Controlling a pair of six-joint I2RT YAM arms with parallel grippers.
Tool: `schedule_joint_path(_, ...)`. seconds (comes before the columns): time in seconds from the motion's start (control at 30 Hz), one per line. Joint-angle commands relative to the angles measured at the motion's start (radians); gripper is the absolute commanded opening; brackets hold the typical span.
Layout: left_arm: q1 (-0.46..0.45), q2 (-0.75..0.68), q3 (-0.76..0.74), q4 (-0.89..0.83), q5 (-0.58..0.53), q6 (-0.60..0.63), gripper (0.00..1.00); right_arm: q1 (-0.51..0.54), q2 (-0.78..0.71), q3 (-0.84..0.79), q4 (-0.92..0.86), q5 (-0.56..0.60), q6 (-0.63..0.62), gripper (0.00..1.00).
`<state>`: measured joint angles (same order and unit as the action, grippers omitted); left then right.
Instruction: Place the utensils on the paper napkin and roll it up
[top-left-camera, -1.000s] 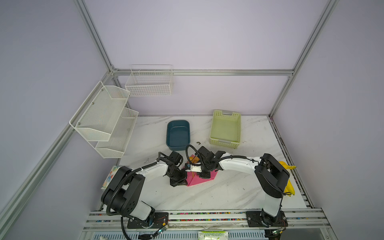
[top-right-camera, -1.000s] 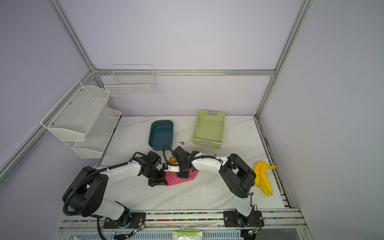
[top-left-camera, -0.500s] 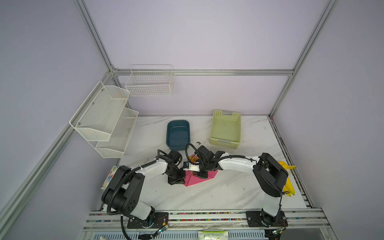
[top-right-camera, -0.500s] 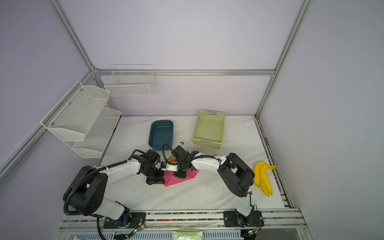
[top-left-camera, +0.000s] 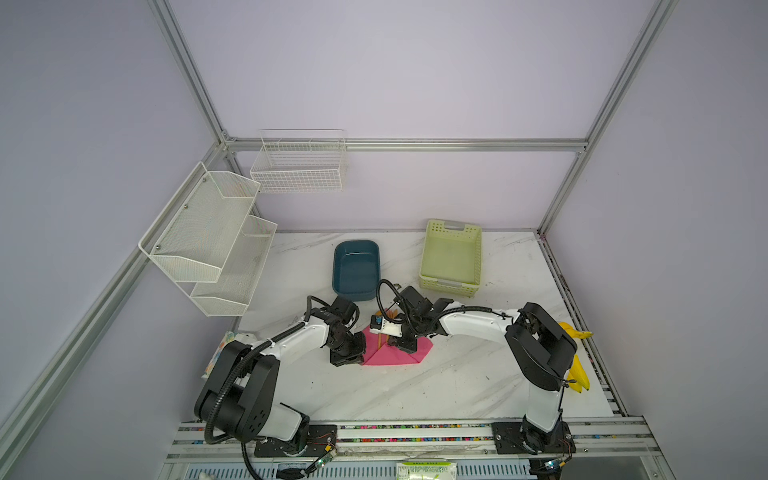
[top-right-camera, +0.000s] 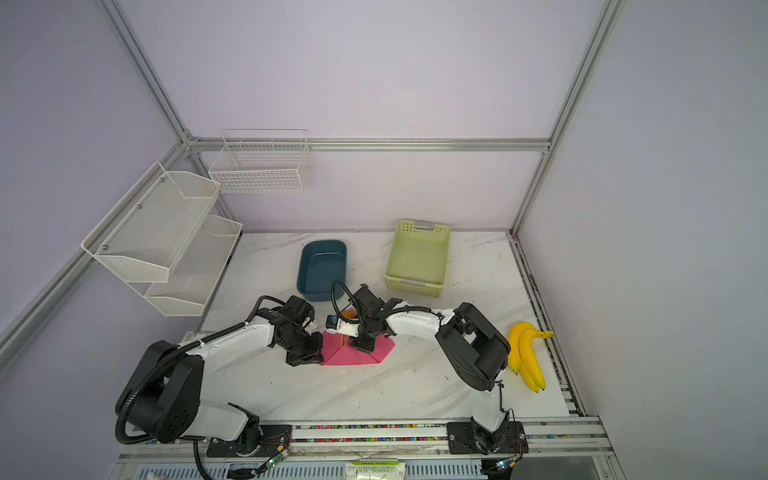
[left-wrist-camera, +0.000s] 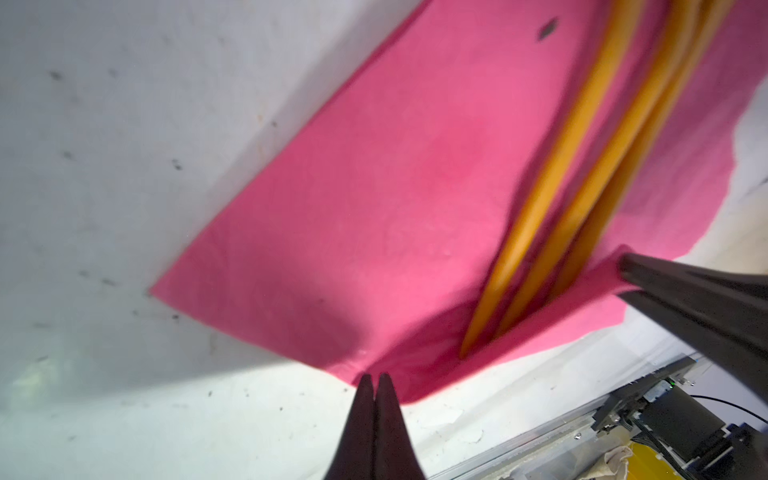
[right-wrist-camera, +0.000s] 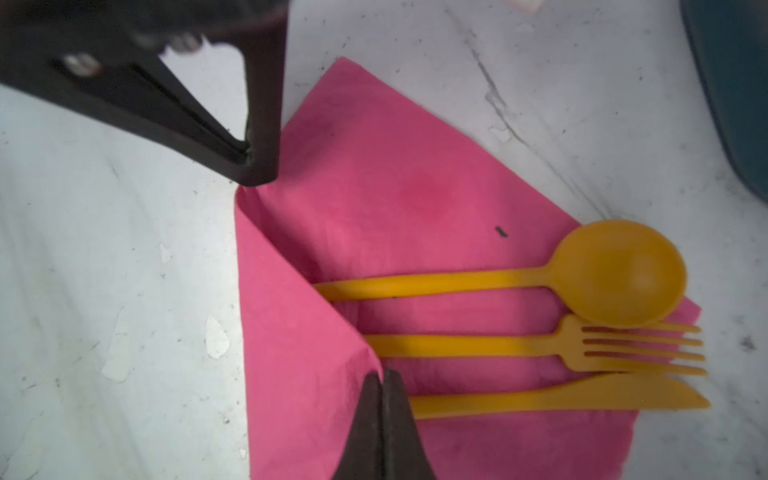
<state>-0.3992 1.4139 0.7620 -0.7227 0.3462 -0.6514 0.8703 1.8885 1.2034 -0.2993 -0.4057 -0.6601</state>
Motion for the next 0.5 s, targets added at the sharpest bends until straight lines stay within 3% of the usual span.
schedule_joint_path(0.0, 0.008, -0.069, 0.021, 0.007, 0.035, -0.033, 0.0, -0.002, 0.025, -0.007, 0.011, -0.035, 0.004, 0.0)
schedule_joint_path(0.23, 0.008, -0.097, -0.055, 0.108, 0.149, -0.108, 0.0, -0.004, 0.04, -0.003, 0.011, -0.031, 0.001, 0.0)
schedule_joint_path(0.47, 0.006, -0.063, -0.141, 0.223, 0.193, -0.16, 0.0, -0.008, 0.044, -0.001, 0.014, -0.039, 0.004, 0.0)
